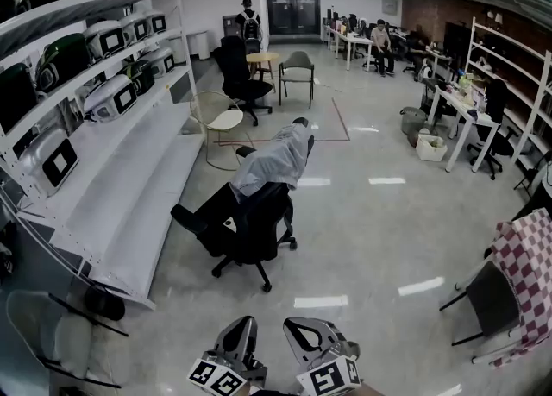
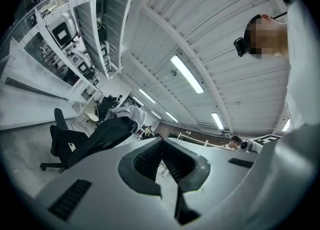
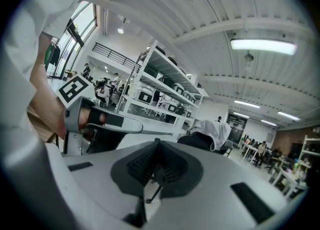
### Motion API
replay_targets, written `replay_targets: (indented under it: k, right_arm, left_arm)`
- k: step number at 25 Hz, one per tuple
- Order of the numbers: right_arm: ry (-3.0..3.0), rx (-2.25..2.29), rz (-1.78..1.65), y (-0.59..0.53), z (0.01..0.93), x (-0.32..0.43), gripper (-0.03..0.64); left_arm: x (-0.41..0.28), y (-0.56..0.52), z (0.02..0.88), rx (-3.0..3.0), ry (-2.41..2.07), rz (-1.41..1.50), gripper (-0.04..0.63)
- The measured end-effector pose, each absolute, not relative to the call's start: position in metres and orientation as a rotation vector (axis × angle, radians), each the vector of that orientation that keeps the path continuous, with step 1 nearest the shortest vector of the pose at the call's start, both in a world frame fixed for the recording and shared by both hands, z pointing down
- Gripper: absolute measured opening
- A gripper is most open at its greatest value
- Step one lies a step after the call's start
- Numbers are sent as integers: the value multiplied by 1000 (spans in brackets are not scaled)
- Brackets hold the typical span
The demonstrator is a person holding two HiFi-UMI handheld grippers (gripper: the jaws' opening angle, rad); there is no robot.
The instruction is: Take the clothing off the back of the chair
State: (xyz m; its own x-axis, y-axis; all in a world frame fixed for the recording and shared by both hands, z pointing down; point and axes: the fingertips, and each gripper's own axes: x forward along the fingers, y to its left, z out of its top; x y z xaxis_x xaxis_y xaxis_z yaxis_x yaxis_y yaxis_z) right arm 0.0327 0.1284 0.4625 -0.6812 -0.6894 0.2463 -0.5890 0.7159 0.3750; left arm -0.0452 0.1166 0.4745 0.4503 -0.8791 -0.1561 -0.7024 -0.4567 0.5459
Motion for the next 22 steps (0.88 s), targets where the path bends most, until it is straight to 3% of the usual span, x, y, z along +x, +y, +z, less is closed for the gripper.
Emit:
replay_targets:
  k: [9,22]
  right_arm:
    - [-2584,921,-363,116,472,65,17]
    - [-2563,938,-330,50,481,30,17]
  left_arm:
    - [-11,109,476,2268,-1399,-617,9]
    - [-42,34,484,2280,-1350,-601,9]
